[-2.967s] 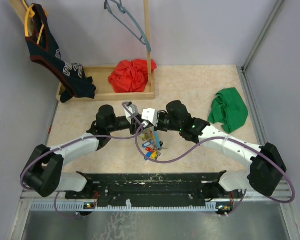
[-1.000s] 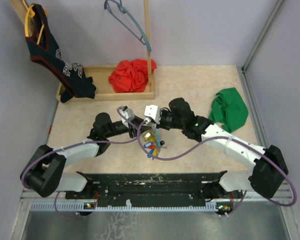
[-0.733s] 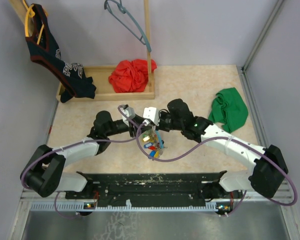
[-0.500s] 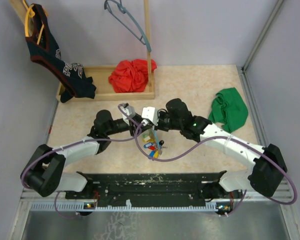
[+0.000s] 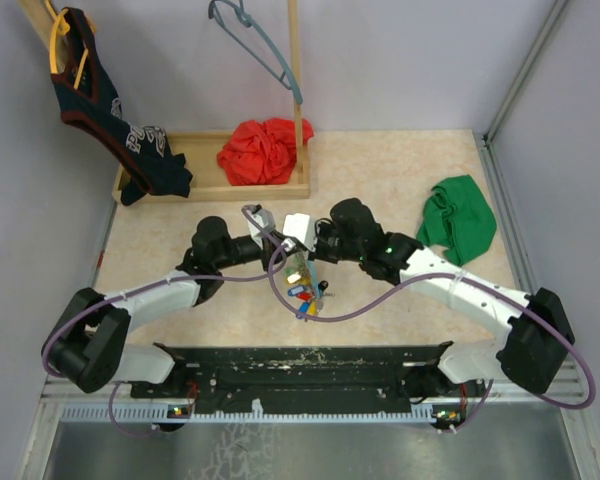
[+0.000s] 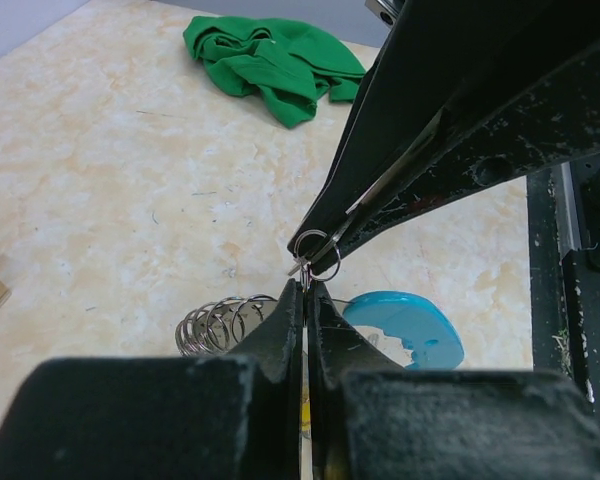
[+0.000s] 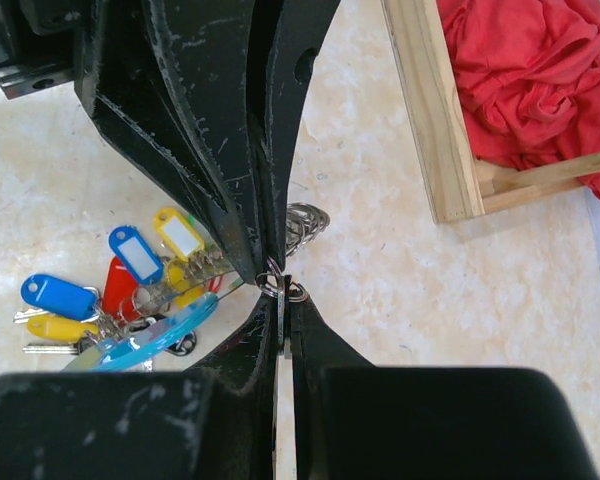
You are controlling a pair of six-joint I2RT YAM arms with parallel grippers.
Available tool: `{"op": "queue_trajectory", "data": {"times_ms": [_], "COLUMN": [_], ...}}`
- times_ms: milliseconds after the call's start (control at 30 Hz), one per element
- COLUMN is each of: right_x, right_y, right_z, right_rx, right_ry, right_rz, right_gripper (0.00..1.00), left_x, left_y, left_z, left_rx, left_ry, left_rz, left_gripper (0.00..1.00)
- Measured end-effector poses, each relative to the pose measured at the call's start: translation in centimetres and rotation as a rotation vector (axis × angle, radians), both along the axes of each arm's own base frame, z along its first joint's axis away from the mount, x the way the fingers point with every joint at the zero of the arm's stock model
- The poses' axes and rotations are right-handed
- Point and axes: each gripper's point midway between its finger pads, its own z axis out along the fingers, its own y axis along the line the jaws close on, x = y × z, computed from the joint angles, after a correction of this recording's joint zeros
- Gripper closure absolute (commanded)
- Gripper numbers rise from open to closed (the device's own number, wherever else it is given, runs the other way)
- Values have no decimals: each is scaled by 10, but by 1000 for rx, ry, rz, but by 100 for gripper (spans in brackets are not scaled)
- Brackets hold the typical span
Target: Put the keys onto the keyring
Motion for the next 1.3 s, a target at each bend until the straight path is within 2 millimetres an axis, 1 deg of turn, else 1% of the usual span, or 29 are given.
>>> {"op": "queue_trajectory", "data": {"times_ms": [133, 367, 467, 733, 900, 1067, 1300], "right_x": [2, 2, 2, 2, -7, -16, -13], "right_y": [-6, -19, -21, -15, -5, 6, 14], "right_z": [-3, -31, -40, -41, -53, -59, -60], "right_rx": [-7, 5, 20, 74, 82, 86, 68], "right_ry": [7, 56, 75, 114, 181, 235, 264], "right_rz": [-40, -117, -137, -119, -52, 16, 46], "right_gripper": [100, 100, 100, 100, 100, 100, 100], "left_x": [2, 2, 0, -6, -12, -18, -19], "left_y": [0, 1, 2, 2, 1, 0, -1], "left_z": [-1, -5, -6, -5, 3, 3, 6], "left_rx": [12, 28, 28, 4, -40, -61, -78], "left_ry": [-10, 4, 5, -11, -37, -33, -39], "left_rz": [11, 21, 19, 1, -25, -50, -57], "left_gripper": [100, 100, 100, 100, 100, 100, 100]}}
